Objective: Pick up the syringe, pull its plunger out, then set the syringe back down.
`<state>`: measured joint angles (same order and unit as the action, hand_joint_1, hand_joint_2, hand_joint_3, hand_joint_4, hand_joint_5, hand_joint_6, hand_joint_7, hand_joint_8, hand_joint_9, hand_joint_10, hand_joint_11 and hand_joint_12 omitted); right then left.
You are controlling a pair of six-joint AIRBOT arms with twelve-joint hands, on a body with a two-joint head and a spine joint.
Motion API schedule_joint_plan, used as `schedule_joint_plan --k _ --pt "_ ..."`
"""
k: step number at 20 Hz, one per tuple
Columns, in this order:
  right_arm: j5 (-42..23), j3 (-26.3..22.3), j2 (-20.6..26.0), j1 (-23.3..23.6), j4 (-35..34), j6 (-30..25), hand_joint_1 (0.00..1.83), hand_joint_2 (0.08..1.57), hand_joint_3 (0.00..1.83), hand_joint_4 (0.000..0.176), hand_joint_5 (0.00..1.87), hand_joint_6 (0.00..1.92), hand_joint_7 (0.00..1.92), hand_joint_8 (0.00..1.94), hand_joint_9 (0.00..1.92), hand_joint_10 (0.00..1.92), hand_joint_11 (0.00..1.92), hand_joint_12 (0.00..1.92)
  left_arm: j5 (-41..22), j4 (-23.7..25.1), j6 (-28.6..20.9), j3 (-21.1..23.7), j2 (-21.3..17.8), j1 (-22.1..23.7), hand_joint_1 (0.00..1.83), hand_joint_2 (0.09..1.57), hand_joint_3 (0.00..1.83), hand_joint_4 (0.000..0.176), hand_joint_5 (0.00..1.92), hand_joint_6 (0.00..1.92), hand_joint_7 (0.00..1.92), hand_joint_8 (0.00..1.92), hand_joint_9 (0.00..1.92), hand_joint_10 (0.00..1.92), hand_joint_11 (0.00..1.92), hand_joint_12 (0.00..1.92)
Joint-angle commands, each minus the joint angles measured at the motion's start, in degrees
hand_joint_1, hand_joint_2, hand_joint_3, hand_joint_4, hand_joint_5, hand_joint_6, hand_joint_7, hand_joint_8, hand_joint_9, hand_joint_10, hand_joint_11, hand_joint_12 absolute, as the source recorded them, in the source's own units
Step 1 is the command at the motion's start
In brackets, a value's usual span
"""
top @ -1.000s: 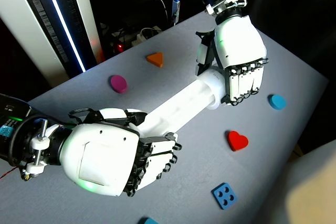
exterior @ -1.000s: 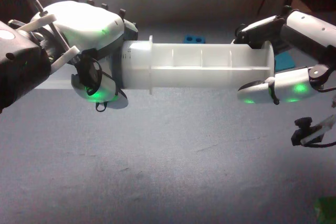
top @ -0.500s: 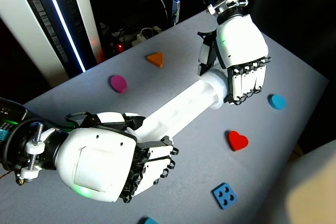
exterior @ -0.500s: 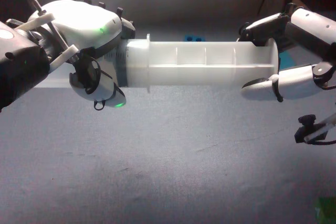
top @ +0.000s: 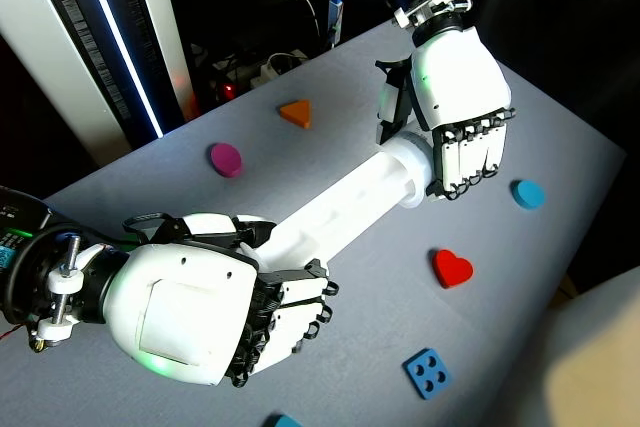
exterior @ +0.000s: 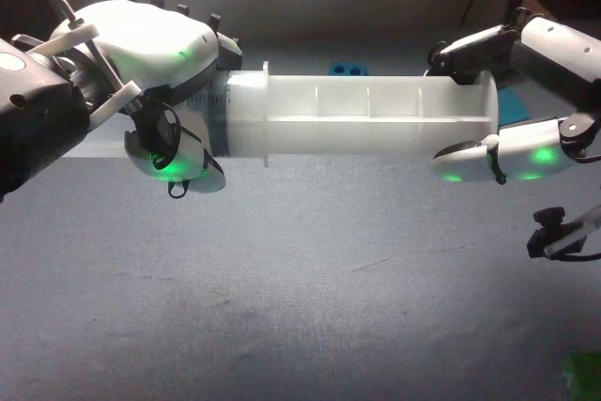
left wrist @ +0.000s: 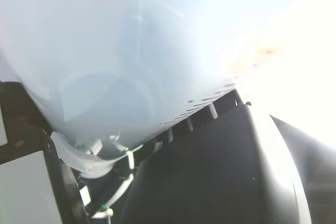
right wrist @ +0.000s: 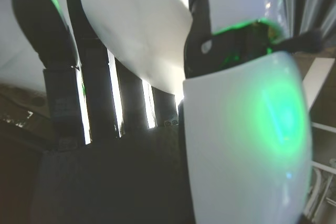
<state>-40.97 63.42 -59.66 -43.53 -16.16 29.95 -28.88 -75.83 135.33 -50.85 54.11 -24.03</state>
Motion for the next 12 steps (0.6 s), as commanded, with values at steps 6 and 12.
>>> schedule_joint_plan --k 6,12 --pt "-7.09 0.11 0.13 0.22 -0.36 -0.08 0.76 0.97 0.0 0.0 0.3 0.0 0.36 0.0 0.37 0.0 0.03 0.99 -5.75 3.24 1.44 -0.27 -0.72 0.79 1.5 1.13 0.0 0.0 0.76 1.01 0.9 1.09 0.96 1.14 0.82 1.56" --pt "-6.38 -0.09 0.78 0.32 3.28 -0.56 0.45 0.93 0.0 0.0 0.05 0.0 0.04 0.0 0.05 0.0 0.0 0.34 -5.74 3.24 -0.87 -0.25 -0.76 0.31 1.5 1.13 0.0 0.0 0.75 1.02 0.91 1.09 0.97 1.15 0.78 1.59"
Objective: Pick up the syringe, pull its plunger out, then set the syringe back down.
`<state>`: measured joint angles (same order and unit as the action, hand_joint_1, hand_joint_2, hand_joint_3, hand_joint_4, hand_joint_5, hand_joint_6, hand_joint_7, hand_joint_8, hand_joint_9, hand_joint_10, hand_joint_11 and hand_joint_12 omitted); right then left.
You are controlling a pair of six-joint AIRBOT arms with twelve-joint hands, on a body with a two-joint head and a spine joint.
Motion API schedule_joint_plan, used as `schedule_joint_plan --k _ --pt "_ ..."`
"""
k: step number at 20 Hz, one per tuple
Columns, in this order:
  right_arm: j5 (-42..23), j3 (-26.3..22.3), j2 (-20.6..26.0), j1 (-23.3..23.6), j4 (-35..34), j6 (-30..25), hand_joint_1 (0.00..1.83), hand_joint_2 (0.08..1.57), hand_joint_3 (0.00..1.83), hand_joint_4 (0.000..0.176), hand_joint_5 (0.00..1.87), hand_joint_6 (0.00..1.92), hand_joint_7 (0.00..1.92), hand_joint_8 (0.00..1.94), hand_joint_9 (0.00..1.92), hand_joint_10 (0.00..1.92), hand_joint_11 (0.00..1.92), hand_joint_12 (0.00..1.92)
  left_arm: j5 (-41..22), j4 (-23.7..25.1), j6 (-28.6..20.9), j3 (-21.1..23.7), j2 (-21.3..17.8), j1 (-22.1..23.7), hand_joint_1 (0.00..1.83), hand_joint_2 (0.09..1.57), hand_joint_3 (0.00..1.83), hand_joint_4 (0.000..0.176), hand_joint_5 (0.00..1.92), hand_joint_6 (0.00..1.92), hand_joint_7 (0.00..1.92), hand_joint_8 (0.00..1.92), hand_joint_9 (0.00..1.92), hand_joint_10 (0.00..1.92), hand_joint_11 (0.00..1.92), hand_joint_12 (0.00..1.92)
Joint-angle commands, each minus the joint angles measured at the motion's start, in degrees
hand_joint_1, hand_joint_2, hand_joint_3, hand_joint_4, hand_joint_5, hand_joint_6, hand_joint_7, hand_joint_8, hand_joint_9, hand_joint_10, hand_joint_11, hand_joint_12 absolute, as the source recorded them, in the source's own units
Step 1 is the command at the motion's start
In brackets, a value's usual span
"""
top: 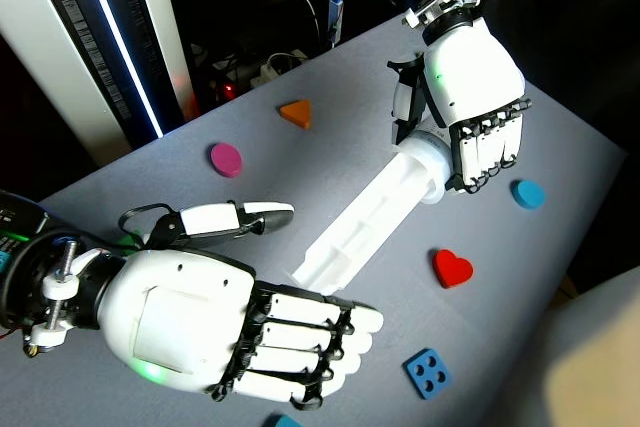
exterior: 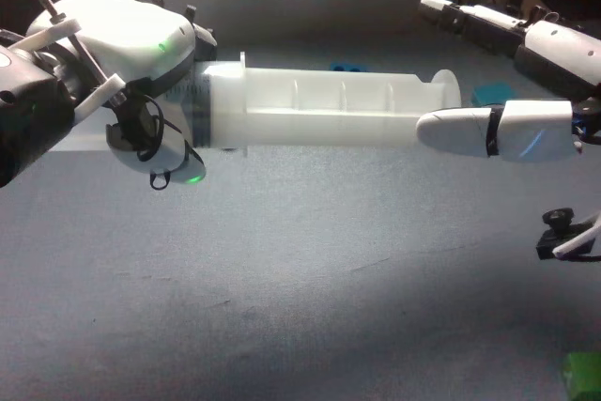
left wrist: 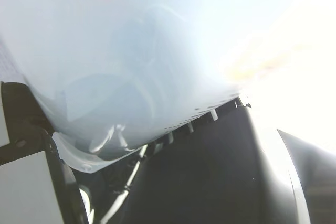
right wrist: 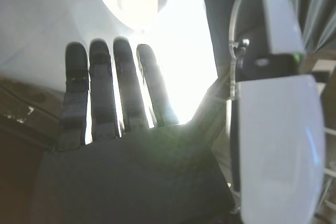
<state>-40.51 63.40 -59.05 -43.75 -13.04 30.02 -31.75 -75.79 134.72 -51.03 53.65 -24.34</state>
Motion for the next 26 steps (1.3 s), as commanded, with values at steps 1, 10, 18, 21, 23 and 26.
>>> schedule_joint_plan --k 1,10,18,21,23,26 --pt "-5.82 -0.53 0.78 0.78 1.13 -0.21 0.44 0.9 0.0 0.0 0.04 0.0 0.02 0.0 0.03 0.0 0.0 0.3 -2.87 3.21 -0.28 -0.01 -0.28 0.52 1.5 1.13 0.0 0.0 0.74 1.03 0.91 1.09 0.97 1.15 0.78 1.59" --pt "6.17 -14.28 13.53 9.28 -5.95 17.13 0.41 0.82 0.0 0.0 0.0 0.0 0.0 0.0 0.0 0.0 0.0 0.27 -1.78 3.21 -6.5 0.13 -0.27 -3.9 1.49 1.16 0.0 0.0 0.73 1.04 0.85 1.17 0.89 1.25 0.72 1.66" --pt "-3.49 -23.91 18.26 7.61 -16.8 44.14 0.3 0.94 0.01 0.0 0.0 0.0 0.0 0.0 0.0 0.0 0.0 0.27 -1.89 9.78 -15.64 -1.76 0.82 -9.84 1.49 1.14 0.0 0.0 0.78 0.99 0.87 1.13 0.89 1.22 0.79 1.61" --pt "-6.73 -24.08 16.8 5.69 -16.92 49.04 0.31 0.94 0.01 0.0 0.0 0.0 0.0 0.0 0.0 0.0 0.0 0.28 -1.89 10.63 -17.57 -3.11 2.36 -11.15 1.49 1.14 0.0 0.0 0.82 0.95 0.88 1.12 0.9 1.21 0.79 1.6" --pt "-8.12 -24.38 15.75 4.96 -18.49 51.98 0.32 0.94 0.01 0.0 0.0 0.0 0.0 0.0 0.02 0.0 0.0 0.32 -1.88 14.24 -21.83 -3.84 3.18 -12.38 1.49 1.14 0.0 0.0 0.81 0.95 0.88 1.12 0.89 1.21 0.8 1.6" --pt "-8.37 -25.59 15.4 4.36 -20.75 51.82 0.32 0.94 0.0 0.0 0.01 0.0 0.01 0.0 0.03 0.0 0.0 0.28 -1.77 21.35 -29.49 -4.78 3.88 -14.37 1.49 1.15 0.0 0.0 0.79 0.99 0.88 1.13 0.87 1.24 0.76 1.64"
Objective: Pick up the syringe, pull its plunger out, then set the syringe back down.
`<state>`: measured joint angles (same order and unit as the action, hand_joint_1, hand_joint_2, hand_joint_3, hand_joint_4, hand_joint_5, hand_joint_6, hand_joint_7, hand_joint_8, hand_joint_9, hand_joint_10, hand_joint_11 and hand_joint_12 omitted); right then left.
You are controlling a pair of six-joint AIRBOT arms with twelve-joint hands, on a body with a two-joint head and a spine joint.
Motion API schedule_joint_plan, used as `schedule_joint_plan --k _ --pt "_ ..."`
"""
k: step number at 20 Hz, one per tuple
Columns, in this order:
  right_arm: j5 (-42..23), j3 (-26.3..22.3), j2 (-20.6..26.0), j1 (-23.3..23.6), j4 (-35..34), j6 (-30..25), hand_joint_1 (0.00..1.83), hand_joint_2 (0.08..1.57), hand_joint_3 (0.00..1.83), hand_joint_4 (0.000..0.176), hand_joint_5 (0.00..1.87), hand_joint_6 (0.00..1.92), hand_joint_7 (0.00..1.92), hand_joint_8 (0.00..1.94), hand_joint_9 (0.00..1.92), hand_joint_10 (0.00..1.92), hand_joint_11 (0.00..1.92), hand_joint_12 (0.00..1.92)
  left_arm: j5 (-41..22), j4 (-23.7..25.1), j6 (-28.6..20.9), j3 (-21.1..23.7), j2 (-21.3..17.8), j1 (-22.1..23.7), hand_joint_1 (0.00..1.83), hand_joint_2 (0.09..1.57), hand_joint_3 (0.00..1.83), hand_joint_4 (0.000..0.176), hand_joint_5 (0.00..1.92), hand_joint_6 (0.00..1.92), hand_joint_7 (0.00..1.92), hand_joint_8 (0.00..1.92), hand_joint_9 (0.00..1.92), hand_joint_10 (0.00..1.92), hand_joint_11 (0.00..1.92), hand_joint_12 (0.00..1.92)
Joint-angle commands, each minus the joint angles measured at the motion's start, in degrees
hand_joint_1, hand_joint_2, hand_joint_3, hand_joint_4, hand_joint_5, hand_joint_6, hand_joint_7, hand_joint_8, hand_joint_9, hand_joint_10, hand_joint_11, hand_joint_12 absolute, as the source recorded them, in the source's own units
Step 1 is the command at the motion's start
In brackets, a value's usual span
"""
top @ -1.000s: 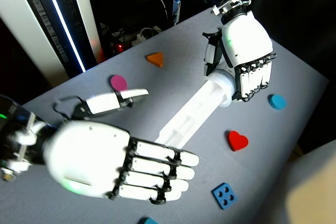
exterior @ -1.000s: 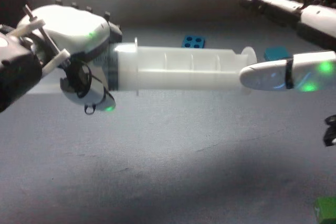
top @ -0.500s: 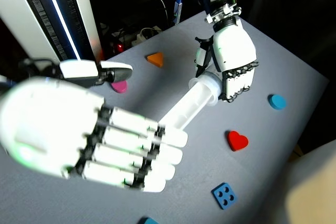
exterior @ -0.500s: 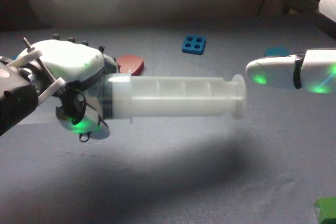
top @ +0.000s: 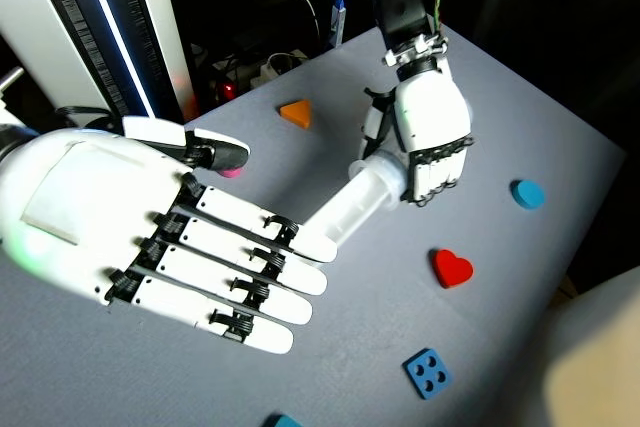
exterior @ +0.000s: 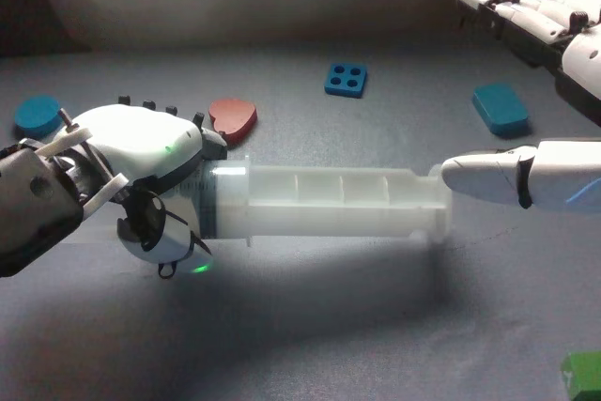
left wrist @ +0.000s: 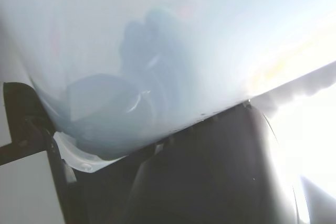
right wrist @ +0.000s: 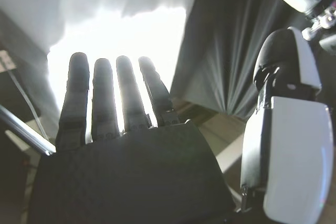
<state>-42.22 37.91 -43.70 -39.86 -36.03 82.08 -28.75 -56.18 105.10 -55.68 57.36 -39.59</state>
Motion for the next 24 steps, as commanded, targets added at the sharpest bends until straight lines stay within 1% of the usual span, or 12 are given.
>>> schedule_joint_plan --k 1,2,3,4,6,7,9,13,17,19,23,24 --pt "-6.86 -0.49 0.0 0.2 2.25 -1.12 0.32 0.94 0.0 0.0 0.01 0.0 0.01 0.0 0.03 0.0 0.0 0.28 -4.77 2.6 -0.55 -0.29 0.22 0.32 1.49 1.15 0.0 0.0 0.78 0.98 0.89 1.13 0.87 1.24 0.76 1.64" --pt "-6.93 -0.71 -0.01 0.09 2.26 -2.21 0.32 0.94 0.0 0.0 0.01 0.0 0.01 0.0 0.02 0.0 0.0 0.25 -4.77 3.16 -0.82 -0.42 0.23 0.01 1.49 1.15 0.0 0.0 0.77 0.99 0.89 1.13 0.87 1.24 0.76 1.63" --pt "-6.97 -0.93 -0.11 -0.14 2.26 -3.72 0.32 0.94 0.0 0.0 0.0 0.0 0.0 0.0 0.02 0.0 0.0 0.24 -4.77 7.18 -3.86 -1.06 0.36 -0.75 1.49 1.15 0.0 0.0 0.75 1.01 0.88 1.15 0.86 1.25 0.76 1.64" --pt "-7.12 -0.93 -0.19 -0.36 2.3 -3.74 0.32 0.94 0.0 0.0 0.0 0.0 0.0 0.0 0.02 0.0 0.0 0.24 -4.77 9.57 -6.01 -1.59 0.55 -1.33 1.49 1.14 0.0 0.0 0.76 1.01 0.91 1.11 0.91 1.19 0.8 1.6" --pt "-8.68 -0.93 -0.55 -1.02 3.2 -3.74 0.32 0.94 0.0 0.0 0.03 0.01 0.01 0.0 0.04 0.01 0.0 0.33 -4.77 12.66 -10.37 -3.0 1.16 -2.38 1.49 1.16 0.0 0.0 0.74 1.02 0.86 1.16 0.86 1.26 0.76 1.65" --pt "-9.9 -0.93 -0.71 -1.47 3.9 -3.74 0.32 0.93 0.0 0.0 0.04 0.01 0.02 0.0 0.04 0.01 0.0 0.35 -4.77 14.84 -13.14 -3.93 1.65 -3.05 1.49 1.14 0.0 0.0 0.76 1.02 0.9 1.12 0.92 1.2 0.77 1.62" --pt "-11.2 -0.93 -0.91 -1.61 4.36 -3.69 0.32 0.93 0.0 0.0 0.02 0.0 0.02 0.0 0.04 0.0 0.0 0.35 -4.77 19.95 -18.16 -5.25 2.4 -4.16 1.49 1.15 0.0 0.0 0.79 0.98 0.89 1.14 0.87 1.24 0.73 1.64" --pt "-12.17 -0.91 -1.01 -1.82 4.36 -3.37 0.32 0.93 0.0 0.0 0.01 0.0 0.04 0.01 0.06 0.01 0.0 0.39 -4.77 26.3 -24.15 -7.08 4.18 -5.78 1.49 1.13 0.0 0.0 0.78 0.99 0.91 1.11 0.95 1.18 0.76 1.6" --pt "-12.87 -0.89 -1.15 -1.96 4.36 -3.36 0.31 0.94 0.0 0.0 0.02 0.0 0.03 0.0 0.04 0.0 0.0 0.32 -4.76 28.03 -24.87 -8.03 5.24 -6.15 1.49 1.13 0.0 0.0 0.76 0.99 0.9 1.1 0.94 1.17 0.82 1.57" --pt "-13.02 -0.89 -1.14 -1.83 4.36 -3.32 0.31 0.94 0.0 0.0 0.02 0.0 0.03 0.0 0.04 0.0 0.0 0.34 -4.77 29.27 -25.3 -8.58 5.61 -6.25 1.5 1.14 0.0 0.0 0.73 1.04 0.89 1.13 0.96 1.18 0.75 1.61" --pt "-13.26 -0.89 -1.17 -1.86 4.36 -3.09 0.3 0.94 0.0 0.0 0.02 0.0 0.03 0.0 0.05 0.0 0.0 0.36 -4.77 29.62 -25.31 -9.02 5.87 -6.72 1.49 1.15 0.0 0.0 0.71 1.09 0.85 1.17 0.91 1.22 0.77 1.61" --pt "-13.33 -0.87 -1.17 -1.87 4.36 -3.07 0.3 0.94 0.0 0.0 0.01 0.0 0.03 0.0 0.05 0.0 0.0 0.36 -4.77 29.63 -25.31 -9.09 6.0 -6.79 1.49 1.17 0.0 0.0 0.71 1.11 0.82 1.21 0.85 1.29 0.73 1.65"
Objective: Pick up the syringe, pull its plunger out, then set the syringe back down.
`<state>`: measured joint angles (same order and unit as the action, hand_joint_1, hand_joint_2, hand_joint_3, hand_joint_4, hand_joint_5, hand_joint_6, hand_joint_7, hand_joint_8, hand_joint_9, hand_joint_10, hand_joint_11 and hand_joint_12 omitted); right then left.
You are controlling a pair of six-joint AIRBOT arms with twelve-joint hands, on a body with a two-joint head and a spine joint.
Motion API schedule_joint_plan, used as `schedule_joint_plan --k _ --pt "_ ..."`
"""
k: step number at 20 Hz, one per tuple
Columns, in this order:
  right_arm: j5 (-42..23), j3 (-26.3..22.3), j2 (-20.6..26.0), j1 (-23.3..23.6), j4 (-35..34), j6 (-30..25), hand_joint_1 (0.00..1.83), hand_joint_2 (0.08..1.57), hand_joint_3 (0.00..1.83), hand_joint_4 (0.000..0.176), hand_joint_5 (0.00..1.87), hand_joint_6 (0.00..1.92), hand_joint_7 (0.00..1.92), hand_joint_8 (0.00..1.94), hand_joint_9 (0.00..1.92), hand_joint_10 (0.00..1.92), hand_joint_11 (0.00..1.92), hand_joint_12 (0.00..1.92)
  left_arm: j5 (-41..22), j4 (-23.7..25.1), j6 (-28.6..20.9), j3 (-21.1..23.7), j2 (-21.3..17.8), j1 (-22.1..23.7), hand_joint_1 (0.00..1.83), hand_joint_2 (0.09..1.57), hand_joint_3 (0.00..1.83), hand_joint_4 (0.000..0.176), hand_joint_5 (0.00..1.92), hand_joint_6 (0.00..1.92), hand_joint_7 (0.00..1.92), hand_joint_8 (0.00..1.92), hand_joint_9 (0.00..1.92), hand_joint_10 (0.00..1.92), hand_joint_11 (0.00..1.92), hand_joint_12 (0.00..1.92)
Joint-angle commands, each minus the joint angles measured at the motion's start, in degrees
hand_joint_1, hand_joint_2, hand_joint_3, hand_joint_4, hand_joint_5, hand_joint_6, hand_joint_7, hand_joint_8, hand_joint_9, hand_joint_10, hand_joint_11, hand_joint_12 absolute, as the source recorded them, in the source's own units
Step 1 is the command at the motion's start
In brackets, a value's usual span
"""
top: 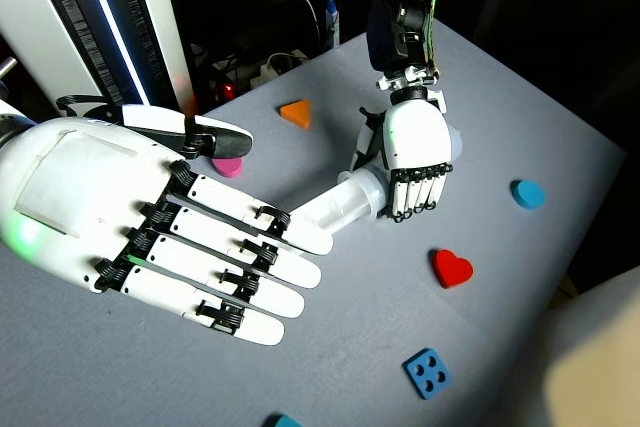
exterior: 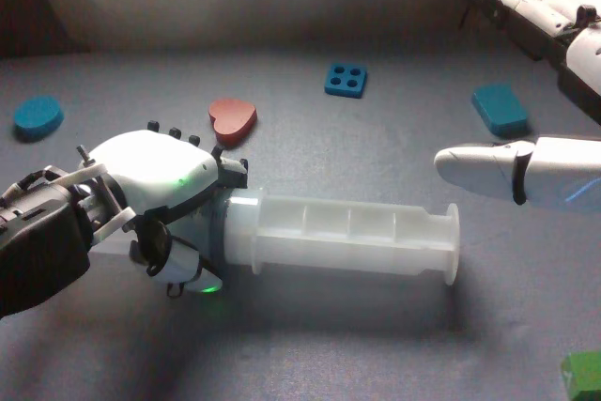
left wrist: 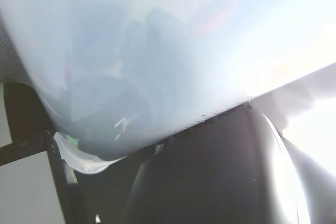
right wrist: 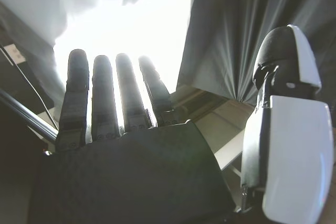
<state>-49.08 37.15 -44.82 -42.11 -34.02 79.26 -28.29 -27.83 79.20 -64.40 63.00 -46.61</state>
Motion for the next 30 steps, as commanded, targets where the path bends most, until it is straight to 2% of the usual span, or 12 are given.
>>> schedule_joint_plan --k 1,2,4,5,6,7,8,10,12,16,23,30 --pt "-6.49 -0.03 -0.07 0.38 2.35 -0.25 0.3 0.94 0.0 0.0 0.01 0.0 0.03 0.0 0.05 0.0 0.0 0.37 -5.23 1.39 0.59 -0.42 0.41 0.22 1.49 1.17 0.0 0.0 0.72 1.1 0.82 1.22 0.84 1.31 0.71 1.67" --pt "-6.63 0.13 -0.13 0.38 2.35 -0.25 0.3 0.94 0.0 0.0 0.02 0.0 0.03 0.0 0.05 0.0 0.0 0.39 -5.23 1.39 0.59 -0.47 0.43 0.25 1.49 1.17 0.0 0.0 0.69 1.14 0.84 1.2 0.86 1.28 0.71 1.66" --pt "-6.84 0.43 -0.26 0.36 2.34 -0.22 0.31 0.93 0.0 0.0 0.02 0.0 0.04 0.0 0.06 0.0 0.0 0.35 -5.23 1.39 0.59 -0.66 0.56 0.43 1.35 1.2 0.0 0.0 0.67 1.24 0.82 1.27 0.8 1.43 0.63 1.35" --pt "-6.9 0.53 -0.27 0.34 2.34 -0.22 0.3 0.95 0.0 0.0 0.01 0.0 0.03 0.0 0.06 0.0 0.0 0.32 -5.23 1.39 0.59 -0.67 0.58 0.52 1.21 1.2 0.0 0.0 0.76 1.21 0.85 1.26 0.74 1.07 0.63 1.29" --pt "-6.92 0.57 -0.27 0.34 2.34 -0.22 0.29 0.96 0.0 0.0 0.01 0.0 0.02 0.0 0.04 0.0 0.0 0.27 -5.23 1.39 0.59 -0.64 0.58 0.53 1.1 1.19 0.0 0.0 0.81 1.22 0.77 0.78 0.72 0.79 0.57 1.22" --pt "-6.93 0.62 -0.27 0.34 2.34 -0.22 0.29 0.96 0.0 0.0 0.01 0.0 0.02 0.0 0.04 0.0 0.0 0.24 -5.23 1.39 0.59 -0.56 0.58 0.54 0.97 1.13 0.0 0.0 0.69 0.62 0.77 0.41 0.71 0.53 0.52 1.13" --pt "-6.93 0.63 -0.27 0.34 2.34 -0.22 0.29 0.96 0.0 0.0 0.01 0.0 0.02 0.0 0.04 0.0 0.0 0.3 -5.23 1.39 0.58 -0.49 0.58 0.55 0.85 1.11 0.0 0.0 0.69 0.26 0.73 0.2 0.69 0.36 0.46 1.09" --pt "-6.98 0.69 -0.3 0.35 2.34 -0.22 0.3 0.96 0.0 0.0 0.02 0.0 0.03 0.0 0.06 0.01 0.0 0.41 -5.23 1.39 0.58 -0.31 0.58 0.57 0.59 1.14 0.0 0.0 0.55 0.02 0.55 0.01 0.58 0.12 0.3 1.03" --pt "-7.05 0.84 -0.37 0.36 2.34 -0.23 0.3 0.96 0.0 0.0 0.02 0.0 0.04 0.0 0.06 0.01 0.0 0.42 -5.23 1.39 0.58 -0.22 0.58 0.57 0.5 1.08 0.0 0.0 0.35 0.0 0.26 0.0 0.32 0.01 0.03 0.97" --pt "-7.1 1.0 -0.48 0.31 2.34 -0.22 0.3 0.95 0.0 0.0 0.02 0.0 0.03 0.0 0.06 0.0 0.0 0.34 -5.22 1.38 0.37 0.13 0.54 0.59 0.43 1.0 0.0 0.0 0.06 0.0 0.0 0.0 0.01 0.0 0.0 0.2" --pt "-7.18 1.0 -0.51 0.29 2.34 -0.21 0.28 0.97 0.0 0.0 0.01 0.0 0.03 0.0 0.04 0.0 0.0 0.28 -5.21 1.38 -0.54 0.77 -0.02 0.78 0.37 0.95 0.0 0.0 0.0 0.0 0.0 0.0 0.0 0.0 0.0 0.01" --pt "-7.32 1.01 -0.51 0.28 2.34 -0.21 0.29 0.97 0.0 0.0 0.01 0.0 0.02 0.0 0.05 0.0 0.0 0.31 -3.21 1.38 0.79 2.85 -3.58 3.72 0.42 0.94 0.0 0.0 0.0 0.0 0.0 0.0 0.0 0.0 0.01 0.0"
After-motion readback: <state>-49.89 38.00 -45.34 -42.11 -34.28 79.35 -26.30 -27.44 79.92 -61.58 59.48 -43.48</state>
